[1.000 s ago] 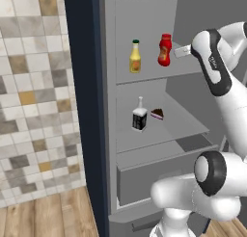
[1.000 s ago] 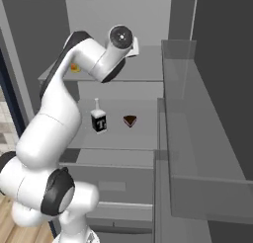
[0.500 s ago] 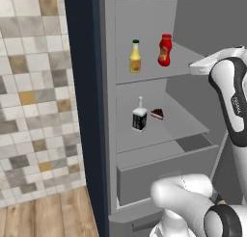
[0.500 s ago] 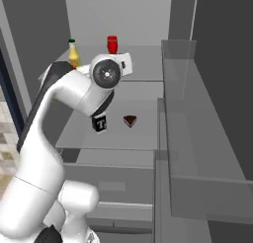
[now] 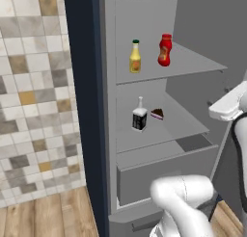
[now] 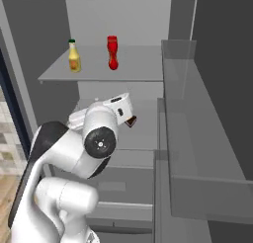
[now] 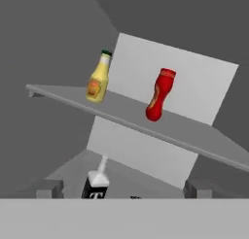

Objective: Place the mustard and ketchup from the counter to the top shelf of the fridge. If the existing items in the fridge are on the top shelf, move them to other shelves.

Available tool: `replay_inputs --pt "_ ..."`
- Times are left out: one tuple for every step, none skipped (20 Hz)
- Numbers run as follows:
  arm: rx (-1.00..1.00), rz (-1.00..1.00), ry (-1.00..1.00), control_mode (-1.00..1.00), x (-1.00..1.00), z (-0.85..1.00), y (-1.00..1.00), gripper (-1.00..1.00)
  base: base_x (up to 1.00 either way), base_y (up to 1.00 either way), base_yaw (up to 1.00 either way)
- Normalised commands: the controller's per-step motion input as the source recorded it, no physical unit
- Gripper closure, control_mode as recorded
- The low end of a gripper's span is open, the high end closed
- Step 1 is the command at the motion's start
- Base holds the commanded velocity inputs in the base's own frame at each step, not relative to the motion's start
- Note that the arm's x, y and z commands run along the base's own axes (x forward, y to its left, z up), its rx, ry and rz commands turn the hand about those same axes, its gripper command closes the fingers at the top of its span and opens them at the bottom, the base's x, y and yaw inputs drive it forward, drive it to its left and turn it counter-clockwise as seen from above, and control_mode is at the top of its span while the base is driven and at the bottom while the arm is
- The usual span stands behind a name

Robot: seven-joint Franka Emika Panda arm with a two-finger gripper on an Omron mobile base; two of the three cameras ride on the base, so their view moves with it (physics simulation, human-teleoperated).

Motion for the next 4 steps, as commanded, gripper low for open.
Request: replay_inputs --pt "-0.23 0.0 0.0 -1.0 -1.0 -1.0 -0.28 -1.0 0.0 0.0 0.0" --pt "-0.23 0.0 0.0 -1.0 -1.0 -1.0 -0.27 -1.0 0.0 0.0 0.0" --pt "-0.23 0.0 0.0 -1.0 -1.0 -1.0 -0.26 -1.0 0.0 0.0 0.0" --pt "-0.26 0.01 0.0 -1.0 -1.0 -1.0 -0.17 -1.0 0.0 0.0 0.0"
